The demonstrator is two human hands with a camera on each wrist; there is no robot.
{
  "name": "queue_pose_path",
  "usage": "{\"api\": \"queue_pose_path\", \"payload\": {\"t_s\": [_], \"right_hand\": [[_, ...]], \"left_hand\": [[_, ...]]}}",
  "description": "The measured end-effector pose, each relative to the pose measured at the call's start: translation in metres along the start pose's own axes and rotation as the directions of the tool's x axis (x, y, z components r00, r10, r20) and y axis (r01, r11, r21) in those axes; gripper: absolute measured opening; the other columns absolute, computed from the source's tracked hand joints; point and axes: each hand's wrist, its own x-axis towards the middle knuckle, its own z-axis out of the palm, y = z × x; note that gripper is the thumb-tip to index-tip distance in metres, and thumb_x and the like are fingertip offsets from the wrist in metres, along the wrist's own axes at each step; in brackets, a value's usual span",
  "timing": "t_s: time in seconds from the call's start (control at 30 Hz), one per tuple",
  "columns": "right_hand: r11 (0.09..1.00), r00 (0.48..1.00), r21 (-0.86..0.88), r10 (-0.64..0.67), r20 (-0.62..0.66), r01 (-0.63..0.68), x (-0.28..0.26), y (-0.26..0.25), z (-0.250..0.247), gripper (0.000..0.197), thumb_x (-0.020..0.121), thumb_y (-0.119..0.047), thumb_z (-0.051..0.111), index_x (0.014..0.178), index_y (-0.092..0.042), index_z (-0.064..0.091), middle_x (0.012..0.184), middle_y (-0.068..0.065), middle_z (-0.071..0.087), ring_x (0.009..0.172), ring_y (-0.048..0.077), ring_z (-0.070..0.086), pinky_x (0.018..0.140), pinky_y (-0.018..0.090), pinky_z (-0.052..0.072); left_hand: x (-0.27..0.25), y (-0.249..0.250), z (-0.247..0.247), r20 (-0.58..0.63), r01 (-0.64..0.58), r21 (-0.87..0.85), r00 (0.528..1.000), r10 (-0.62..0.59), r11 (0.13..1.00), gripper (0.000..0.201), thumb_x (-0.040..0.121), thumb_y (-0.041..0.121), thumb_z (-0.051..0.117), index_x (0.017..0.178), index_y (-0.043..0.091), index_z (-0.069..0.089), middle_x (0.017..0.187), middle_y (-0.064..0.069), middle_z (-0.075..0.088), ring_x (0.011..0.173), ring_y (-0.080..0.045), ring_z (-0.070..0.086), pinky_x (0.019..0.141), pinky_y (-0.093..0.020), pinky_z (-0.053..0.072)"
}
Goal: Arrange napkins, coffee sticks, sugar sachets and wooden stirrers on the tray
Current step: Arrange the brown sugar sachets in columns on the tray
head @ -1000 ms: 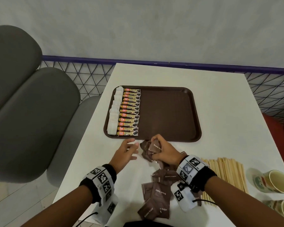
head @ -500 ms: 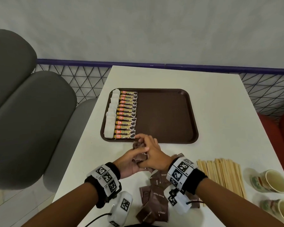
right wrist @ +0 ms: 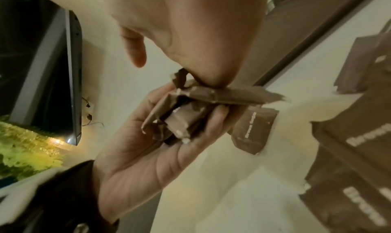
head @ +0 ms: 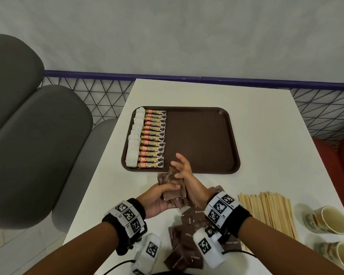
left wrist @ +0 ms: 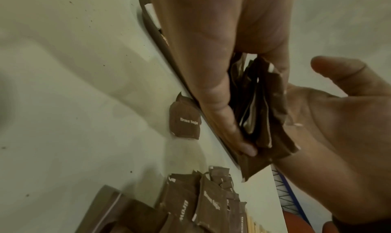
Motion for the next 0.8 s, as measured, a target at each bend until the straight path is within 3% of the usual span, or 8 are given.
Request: {"api": "queue_pose_path", "payload": {"t_s": [0.1, 0.2, 0.23, 0.4, 0.53, 0.63, 0.73, 0.8], "right_hand": [[0.999, 1.0, 0.052, -0.005, -0.024, 0.006, 0.0, -0.003, -0.001, 0.051, 0.081, -0.018, 0.044, 0.13, -0.028, 0.034, 0.135, 0.008, 0.039, 0.105, 0.003, 0.047, 0.076, 0.012, 0.047], [0.999, 0.997, -0.033, 0.009, -0.081, -0.012, -0.001, -0.008, -0.009, 0.033, 0.096, -0.011, 0.031, 0.123, -0.026, 0.04, 0.136, 0.008, 0.04, 0.108, 0.008, 0.043, 0.078, 0.013, 0.043], [0.998, 0.995, -0.055, 0.014, -0.099, -0.02, -0.001, -0.007, -0.012, 0.033, 0.095, -0.008, 0.031, 0.12, -0.026, 0.042, 0.136, 0.007, 0.041, 0.112, 0.01, 0.042, 0.081, 0.016, 0.04], [0.986, 0.99, -0.143, 0.071, -0.126, -0.089, -0.005, -0.001, -0.021, 0.047, 0.08, 0.017, 0.034, 0.114, -0.013, 0.046, 0.119, 0.007, 0.048, 0.115, 0.016, 0.043, 0.088, 0.019, 0.04], [0.983, 0.994, -0.158, 0.086, -0.06, -0.095, -0.007, -0.003, -0.025, 0.026, 0.09, -0.002, 0.05, 0.116, -0.008, 0.05, 0.102, 0.003, 0.057, 0.098, 0.014, 0.057, 0.087, 0.024, 0.047], [0.945, 0.995, -0.313, 0.098, -0.002, -0.093, -0.009, -0.002, -0.025, 0.044, 0.084, -0.019, 0.065, 0.122, -0.014, 0.043, 0.106, 0.001, 0.053, 0.096, 0.011, 0.057, 0.082, 0.022, 0.052], [0.94, 0.997, -0.334, 0.073, -0.001, -0.069, -0.008, 0.001, -0.022, 0.048, 0.082, -0.013, 0.067, 0.121, -0.011, 0.04, 0.105, 0.002, 0.049, 0.082, 0.005, 0.058, 0.062, 0.014, 0.052], [0.959, 0.999, -0.279, 0.04, -0.037, -0.049, -0.006, 0.004, -0.023, 0.039, 0.082, -0.013, 0.067, 0.114, -0.011, 0.046, 0.107, 0.008, 0.053, 0.085, 0.008, 0.06, 0.066, 0.017, 0.053]], "left_hand": [[0.0, 0.002, -0.004, -0.002, -0.015, 0.036, 1.0, 0.015, 0.999, 0.03, 0.086, 0.002, 0.054, 0.116, -0.002, 0.055, 0.107, -0.026, 0.058, 0.088, -0.031, 0.064, 0.074, -0.039, 0.057], [0.0, 0.004, -0.011, 0.002, -0.055, 0.004, 0.999, 0.054, 0.999, 0.032, 0.083, -0.001, 0.057, 0.114, -0.005, 0.056, 0.109, -0.029, 0.059, 0.093, -0.035, 0.062, 0.089, -0.048, 0.053], [0.0, 0.006, -0.012, 0.005, -0.073, -0.01, 0.997, 0.073, 0.997, 0.03, 0.083, -0.002, 0.057, 0.113, -0.005, 0.057, 0.108, -0.028, 0.06, 0.093, -0.034, 0.063, 0.09, -0.047, 0.052], [-0.002, 0.011, -0.011, -0.018, -0.102, 0.012, 0.995, 0.103, 0.995, 0.04, 0.08, 0.0, 0.061, 0.119, -0.009, 0.052, 0.104, -0.024, 0.064, 0.086, -0.028, 0.067, 0.071, -0.034, 0.057], [-0.003, 0.011, -0.012, -0.031, -0.105, 0.035, 0.994, 0.107, 0.994, 0.049, 0.081, 0.003, 0.062, 0.128, -0.004, 0.049, 0.114, -0.024, 0.062, 0.099, -0.032, 0.064, 0.082, -0.04, 0.056], [-0.003, 0.011, -0.013, 0.006, -0.104, 0.044, 0.995, 0.104, 0.994, 0.047, 0.085, 0.007, 0.062, 0.13, 0.001, 0.05, 0.128, -0.023, 0.057, 0.117, -0.038, 0.056, 0.096, -0.046, 0.047], [-0.004, 0.013, -0.009, -0.003, -0.097, 0.031, 0.995, 0.097, 0.995, 0.05, 0.083, 0.017, 0.063, 0.129, 0.001, 0.051, 0.128, -0.026, 0.056, 0.109, -0.034, 0.059, 0.089, -0.041, 0.052], [-0.006, 0.015, -0.009, 0.004, -0.088, -0.004, 0.996, 0.088, 0.996, 0.046, 0.084, 0.02, 0.062, 0.125, 0.003, 0.054, 0.121, -0.023, 0.061, 0.1, -0.029, 0.064, 0.082, -0.037, 0.055]]}}
